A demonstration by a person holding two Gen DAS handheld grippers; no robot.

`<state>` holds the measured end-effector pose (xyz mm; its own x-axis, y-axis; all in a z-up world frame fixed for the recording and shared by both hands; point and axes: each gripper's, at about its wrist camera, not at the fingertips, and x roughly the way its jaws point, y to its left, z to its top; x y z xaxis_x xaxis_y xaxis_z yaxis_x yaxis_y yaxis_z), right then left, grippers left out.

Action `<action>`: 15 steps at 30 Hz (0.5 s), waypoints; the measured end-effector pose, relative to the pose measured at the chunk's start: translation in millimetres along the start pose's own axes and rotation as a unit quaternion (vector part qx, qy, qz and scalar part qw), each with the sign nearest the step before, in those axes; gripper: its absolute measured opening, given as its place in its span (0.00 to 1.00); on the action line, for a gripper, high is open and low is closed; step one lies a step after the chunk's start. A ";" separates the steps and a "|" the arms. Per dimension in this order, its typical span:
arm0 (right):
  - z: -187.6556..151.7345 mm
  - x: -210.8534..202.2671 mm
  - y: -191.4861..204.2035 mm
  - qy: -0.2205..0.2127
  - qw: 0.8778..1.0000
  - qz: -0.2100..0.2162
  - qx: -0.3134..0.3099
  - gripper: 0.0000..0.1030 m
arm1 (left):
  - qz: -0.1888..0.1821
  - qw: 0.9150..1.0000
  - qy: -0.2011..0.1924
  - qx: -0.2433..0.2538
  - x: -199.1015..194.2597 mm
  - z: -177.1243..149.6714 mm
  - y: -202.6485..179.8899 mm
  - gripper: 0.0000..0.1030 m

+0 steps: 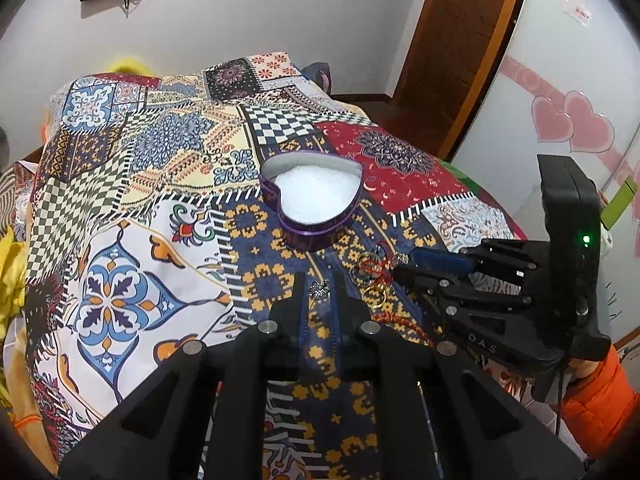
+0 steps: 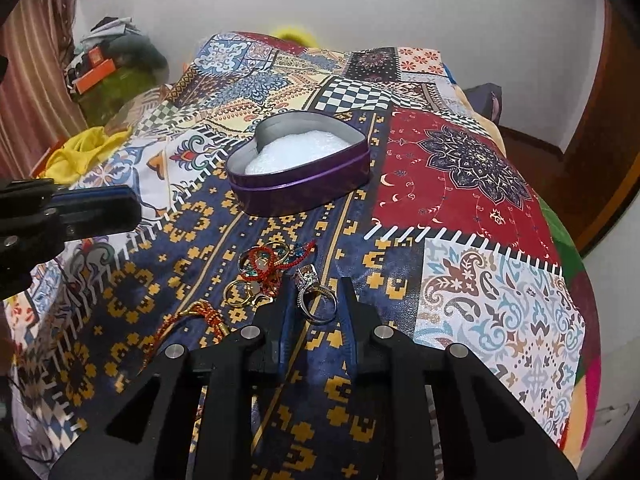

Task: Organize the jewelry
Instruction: 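Grasp a silver ring from the pile with the right gripper, then carry the silver ring into the purple heart tin and open the right gripper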

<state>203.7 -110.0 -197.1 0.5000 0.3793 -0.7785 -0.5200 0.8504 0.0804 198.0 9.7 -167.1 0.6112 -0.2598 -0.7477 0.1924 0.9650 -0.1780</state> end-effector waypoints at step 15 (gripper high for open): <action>33.2 -39.0 -11.3 -0.069 0.997 -0.003 0.015 0.18 | 0.001 0.999 -0.039 0.003 -4.5 38.8 -5.5 0.09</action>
<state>213.1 -122.3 -146.9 0.5949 0.4187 -0.6861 -0.4967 0.8626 0.0958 224.0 4.2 -137.9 0.6702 -0.2599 -0.6952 0.1952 0.9654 -0.1727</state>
